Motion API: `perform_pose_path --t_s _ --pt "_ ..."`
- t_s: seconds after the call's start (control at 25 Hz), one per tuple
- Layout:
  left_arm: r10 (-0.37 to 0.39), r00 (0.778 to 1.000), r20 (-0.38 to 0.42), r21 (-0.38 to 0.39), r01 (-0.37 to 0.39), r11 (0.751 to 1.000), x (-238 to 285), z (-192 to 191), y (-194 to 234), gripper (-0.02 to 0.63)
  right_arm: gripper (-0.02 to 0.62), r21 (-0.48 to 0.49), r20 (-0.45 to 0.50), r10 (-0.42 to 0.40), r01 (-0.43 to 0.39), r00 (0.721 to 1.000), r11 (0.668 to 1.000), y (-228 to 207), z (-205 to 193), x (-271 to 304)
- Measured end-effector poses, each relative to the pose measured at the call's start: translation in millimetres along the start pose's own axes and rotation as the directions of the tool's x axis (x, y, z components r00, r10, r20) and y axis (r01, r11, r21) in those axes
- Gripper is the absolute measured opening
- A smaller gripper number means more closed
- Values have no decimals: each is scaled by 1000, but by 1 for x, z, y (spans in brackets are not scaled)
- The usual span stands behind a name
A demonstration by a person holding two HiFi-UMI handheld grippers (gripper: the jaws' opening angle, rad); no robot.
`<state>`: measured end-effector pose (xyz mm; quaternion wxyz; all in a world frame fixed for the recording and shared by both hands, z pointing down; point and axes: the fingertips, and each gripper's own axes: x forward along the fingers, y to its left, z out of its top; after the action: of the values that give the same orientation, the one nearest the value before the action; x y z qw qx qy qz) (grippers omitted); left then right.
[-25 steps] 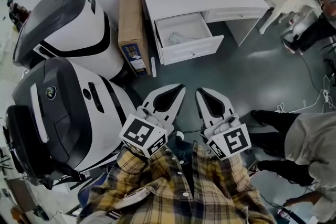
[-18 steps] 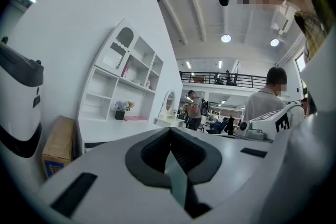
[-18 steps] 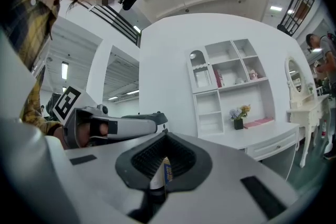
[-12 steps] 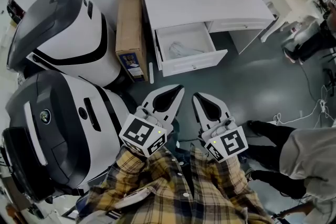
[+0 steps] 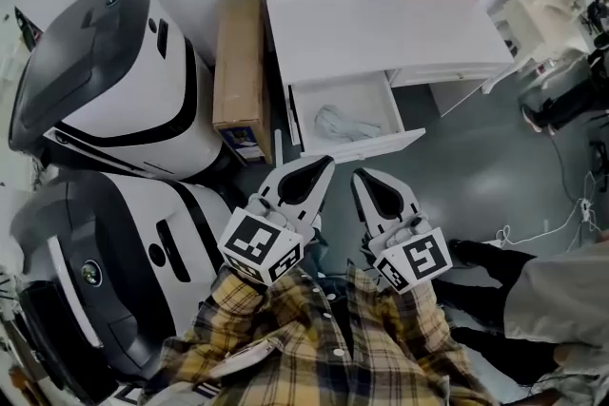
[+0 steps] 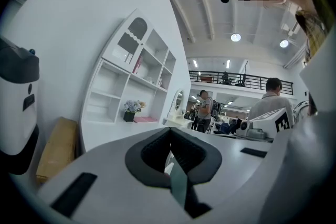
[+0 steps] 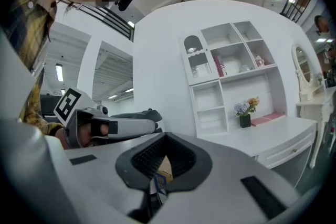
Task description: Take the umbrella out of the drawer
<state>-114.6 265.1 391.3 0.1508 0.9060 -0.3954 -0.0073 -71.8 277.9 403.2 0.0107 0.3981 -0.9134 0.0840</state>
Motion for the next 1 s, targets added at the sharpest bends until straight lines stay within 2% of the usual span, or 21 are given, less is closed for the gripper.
perform_pose_path --t_s 0.56,1.0 --pt "-2 1000 -16 -33 1 999 30 8 60 21 17 18 -31 -54 55 998 998 -44 3 56" --pt "9 999 -36 -36 -10 999 65 8 89 21 17 55 -55 -38 41 998 998 -80 -4 87"
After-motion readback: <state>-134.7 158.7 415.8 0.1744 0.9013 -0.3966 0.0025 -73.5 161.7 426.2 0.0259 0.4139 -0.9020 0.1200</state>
